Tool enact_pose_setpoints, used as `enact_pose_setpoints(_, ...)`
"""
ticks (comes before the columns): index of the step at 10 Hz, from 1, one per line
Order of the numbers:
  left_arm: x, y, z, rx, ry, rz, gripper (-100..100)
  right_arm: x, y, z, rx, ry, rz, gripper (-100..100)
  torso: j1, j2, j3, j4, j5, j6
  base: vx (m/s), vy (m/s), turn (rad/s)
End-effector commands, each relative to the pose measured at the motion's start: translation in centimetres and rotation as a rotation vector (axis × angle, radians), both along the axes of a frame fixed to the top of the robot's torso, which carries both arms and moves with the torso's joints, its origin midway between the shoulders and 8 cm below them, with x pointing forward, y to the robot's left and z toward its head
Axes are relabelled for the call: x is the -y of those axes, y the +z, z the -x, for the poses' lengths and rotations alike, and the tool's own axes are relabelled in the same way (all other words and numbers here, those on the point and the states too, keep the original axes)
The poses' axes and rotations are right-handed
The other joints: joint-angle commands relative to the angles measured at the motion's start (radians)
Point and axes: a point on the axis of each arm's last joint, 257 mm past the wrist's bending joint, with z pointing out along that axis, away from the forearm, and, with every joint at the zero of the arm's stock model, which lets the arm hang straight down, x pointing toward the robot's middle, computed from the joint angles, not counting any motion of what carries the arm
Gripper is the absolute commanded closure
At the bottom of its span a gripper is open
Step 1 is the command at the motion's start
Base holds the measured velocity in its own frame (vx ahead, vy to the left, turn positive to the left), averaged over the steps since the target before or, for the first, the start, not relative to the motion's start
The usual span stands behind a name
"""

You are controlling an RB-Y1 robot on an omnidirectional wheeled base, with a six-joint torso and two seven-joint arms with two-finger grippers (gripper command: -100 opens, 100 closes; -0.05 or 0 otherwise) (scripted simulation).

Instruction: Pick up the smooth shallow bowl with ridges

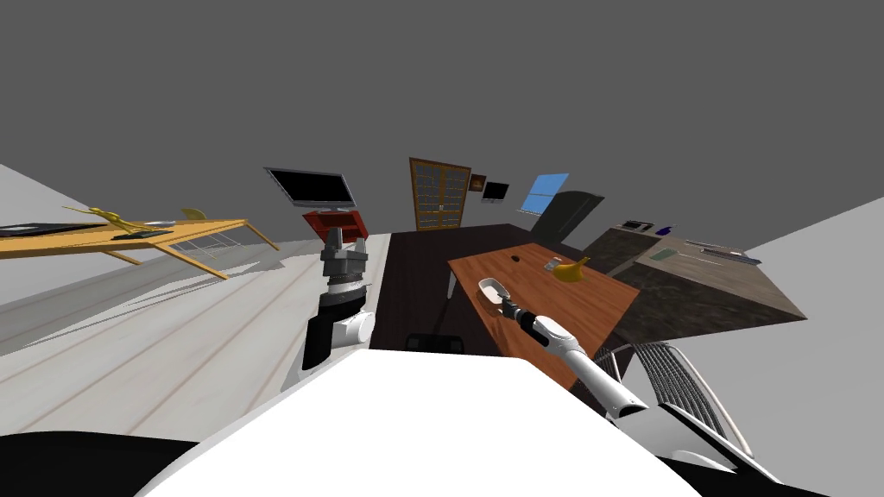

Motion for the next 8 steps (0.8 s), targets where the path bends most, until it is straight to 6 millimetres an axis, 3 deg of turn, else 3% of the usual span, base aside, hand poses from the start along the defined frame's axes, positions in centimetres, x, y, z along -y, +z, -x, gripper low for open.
enact_pose_setpoints(1,0.0,0.0,0.0,0.0,0.0,0.0,0,1.2,-1.1,0.9,-0.035,0.035,0.07,-100,0.0,0.0,0.0,0.0,0.0,0.0,0.067,-0.005,0.045)
enact_pose_setpoints(3,0.0,0.0,0.0,0.0,0.0,0.0,0,1.2,-1.4,1.1,-0.038,0.033,0.067,-100,0.0,-0.001,-0.001,0.0,0.0,0.0,0.05,-0.016,0.025)
enact_pose_setpoints(4,0.0,0.0,0.0,0.0,0.0,0.0,0,1.2,-1.5,1.2,-0.039,0.037,0.072,0,0.0,0.001,0.0,0.0,0.0,0.0,0.006,-0.002,0.0)
enact_pose_setpoints(5,0.0,0.0,0.0,0.0,0.0,0.0,0,0.2,-2.1,0.1,-0.04,0.021,0.071,-100,0.001,0.002,0.001,0.001,0.0,0.0,-0.022,-0.048,0.077)
enact_pose_setpoints(8,0.0,0.0,0.0,0.0,0.0,0.0,0,-0.9,-2.6,-0.9,-0.039,0.008,0.071,-100,-0.003,0.006,0.003,0.001,-0.001,0.0,-0.037,-0.067,0.061)
